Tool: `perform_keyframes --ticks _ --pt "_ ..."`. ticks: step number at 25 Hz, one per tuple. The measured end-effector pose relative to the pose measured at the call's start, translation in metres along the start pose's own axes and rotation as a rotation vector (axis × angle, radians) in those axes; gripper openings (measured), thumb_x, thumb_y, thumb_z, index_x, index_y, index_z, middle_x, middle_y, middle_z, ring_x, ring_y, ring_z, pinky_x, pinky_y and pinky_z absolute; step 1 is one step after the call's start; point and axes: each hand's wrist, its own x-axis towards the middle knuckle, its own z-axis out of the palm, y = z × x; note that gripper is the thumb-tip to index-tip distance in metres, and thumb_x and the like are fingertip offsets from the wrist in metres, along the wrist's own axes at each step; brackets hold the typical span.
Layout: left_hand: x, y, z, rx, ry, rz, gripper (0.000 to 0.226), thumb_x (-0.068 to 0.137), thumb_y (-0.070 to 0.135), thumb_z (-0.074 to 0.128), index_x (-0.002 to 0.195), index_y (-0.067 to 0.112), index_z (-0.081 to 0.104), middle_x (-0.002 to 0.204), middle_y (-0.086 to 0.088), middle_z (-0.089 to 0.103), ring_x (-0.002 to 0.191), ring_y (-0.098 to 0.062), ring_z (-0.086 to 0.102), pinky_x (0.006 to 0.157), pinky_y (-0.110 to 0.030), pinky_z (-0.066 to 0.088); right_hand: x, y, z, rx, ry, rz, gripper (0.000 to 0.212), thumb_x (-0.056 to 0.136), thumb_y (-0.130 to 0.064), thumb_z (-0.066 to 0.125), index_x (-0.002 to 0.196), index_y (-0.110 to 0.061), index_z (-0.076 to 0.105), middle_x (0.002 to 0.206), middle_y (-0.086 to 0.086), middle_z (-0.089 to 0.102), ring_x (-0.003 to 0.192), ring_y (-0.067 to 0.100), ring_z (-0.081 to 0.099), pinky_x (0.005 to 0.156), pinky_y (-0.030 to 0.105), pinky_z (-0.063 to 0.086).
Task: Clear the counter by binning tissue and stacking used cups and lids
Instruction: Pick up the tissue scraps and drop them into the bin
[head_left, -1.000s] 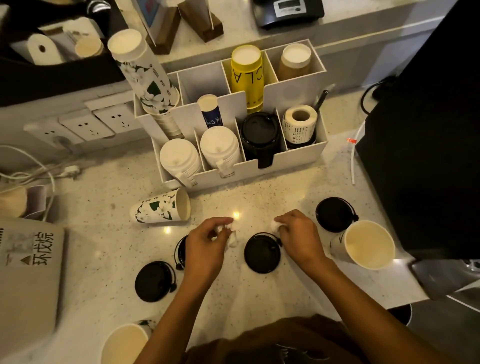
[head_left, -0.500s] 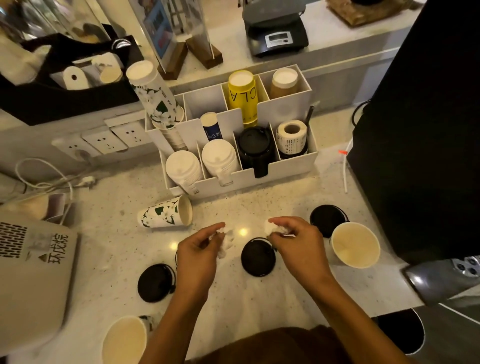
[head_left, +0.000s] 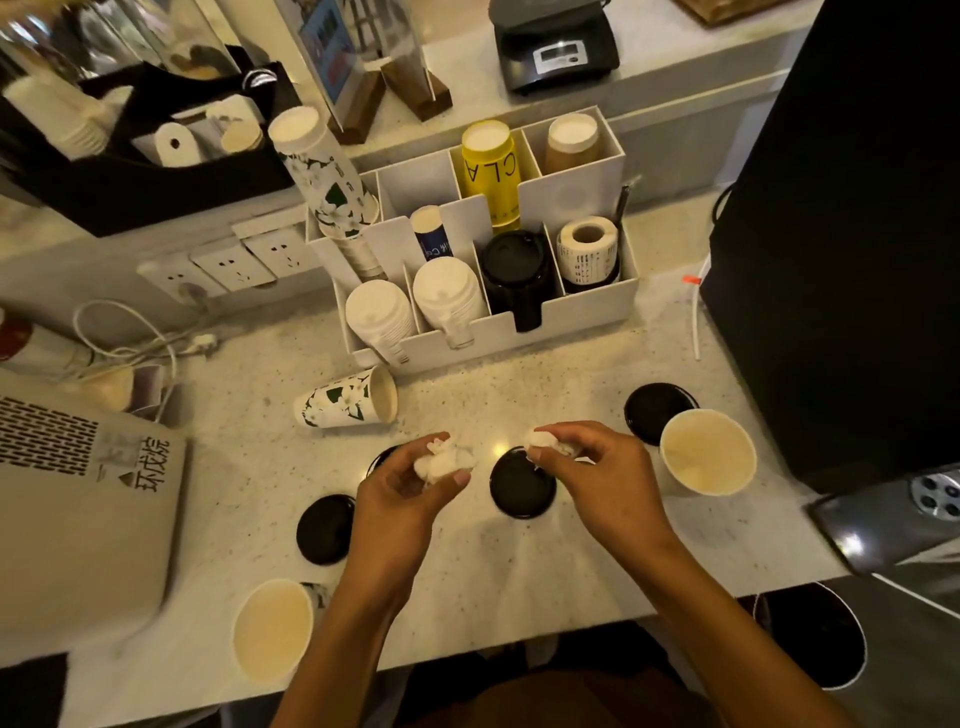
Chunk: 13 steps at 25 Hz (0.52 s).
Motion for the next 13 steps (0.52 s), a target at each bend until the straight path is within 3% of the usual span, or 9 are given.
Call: perform_keyframes --ticks 3,8,13 --pt "-0.012 -0.001 -0.016 -0.002 -0.055 0.009 0.039 0.08 0.021 0.082 0.111 0.043 0.072 0.108 0.018 0.074 0.097 -0.002 0.071 0.073 -0.016 0.057 -0.023 -0.001 0.016 0.02 0.023 0.005 0.016 0.082 -0.025 0.079 0.098 -0.03 0.077 0.091 -0.022 0.074 0.091 -0.007 0.065 0.07 0.003 0.048" --pt "-0.029 -0.01 -0.044 -0.013 -0.143 0.062 0.014 0.091 0.019 0.071 0.1 0.028 0.078 0.096 0.0 0.077 0.089 -0.021 0.075 0.066 -0.025 0.06 -0.064 0.003 0.042 0.026 0.084 0.007 0.016 0.084 -0.024 0.077 0.09 -0.038 0.075 0.087 -0.037 0.068 0.09 -0.013 0.063 0.064 -0.001 0.043" --pt "-0.051 -0.031 -0.061 -0.014 -0.265 0.055 0.02 0.101 0.02 0.057 0.101 0.03 0.074 0.099 0.002 0.077 0.08 -0.024 0.076 0.059 -0.029 0.06 -0.113 0.014 0.055 0.004 0.225 0.052 0.012 0.082 -0.029 0.078 0.092 -0.036 0.077 0.089 -0.02 0.073 0.084 0.006 0.068 0.075 0.024 0.056"
